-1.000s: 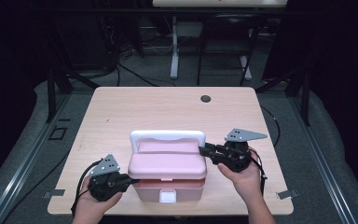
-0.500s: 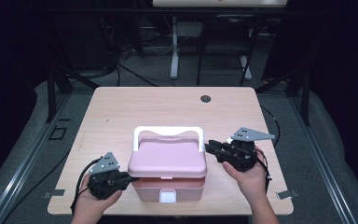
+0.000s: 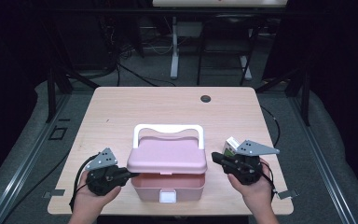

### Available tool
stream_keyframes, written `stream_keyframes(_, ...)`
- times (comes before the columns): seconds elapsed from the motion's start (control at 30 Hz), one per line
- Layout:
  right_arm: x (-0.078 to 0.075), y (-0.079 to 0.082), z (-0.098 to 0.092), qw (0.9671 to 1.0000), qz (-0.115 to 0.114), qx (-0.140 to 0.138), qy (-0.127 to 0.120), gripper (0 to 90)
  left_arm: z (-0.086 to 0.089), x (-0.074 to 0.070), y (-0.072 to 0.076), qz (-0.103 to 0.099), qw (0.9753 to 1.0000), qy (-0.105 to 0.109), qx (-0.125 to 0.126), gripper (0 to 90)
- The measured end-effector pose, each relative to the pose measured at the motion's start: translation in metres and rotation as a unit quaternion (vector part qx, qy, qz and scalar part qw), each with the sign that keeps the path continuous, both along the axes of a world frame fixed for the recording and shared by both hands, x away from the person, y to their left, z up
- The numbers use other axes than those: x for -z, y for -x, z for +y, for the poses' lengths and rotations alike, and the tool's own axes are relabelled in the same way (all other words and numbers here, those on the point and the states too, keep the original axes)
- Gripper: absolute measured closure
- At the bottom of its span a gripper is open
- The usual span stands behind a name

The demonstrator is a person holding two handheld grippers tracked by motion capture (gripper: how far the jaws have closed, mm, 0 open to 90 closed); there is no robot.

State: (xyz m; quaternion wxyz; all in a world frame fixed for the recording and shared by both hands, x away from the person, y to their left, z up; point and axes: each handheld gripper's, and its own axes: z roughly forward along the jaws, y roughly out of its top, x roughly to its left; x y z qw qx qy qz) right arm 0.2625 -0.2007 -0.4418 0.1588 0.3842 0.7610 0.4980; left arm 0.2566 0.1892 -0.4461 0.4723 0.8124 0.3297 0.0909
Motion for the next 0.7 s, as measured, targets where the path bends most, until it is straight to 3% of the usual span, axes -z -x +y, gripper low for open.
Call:
stream_keyframes(0.3, 0.017, 0.014, 0.015, 0.9993, 0.013, -0.032, 0.014, 90.0, -0.001, -0.01, -0.005, -0.012, 0.9999, 0.007, -0.005, 89.8)
stream_keyframes(0.7, 0.033, 0.015, 0.032, 0.9975, 0.033, -0.06, 0.019, 90.0, -0.002, -0.02, -0.011, -0.02, 0.9996, 0.015, -0.013, 89.7)
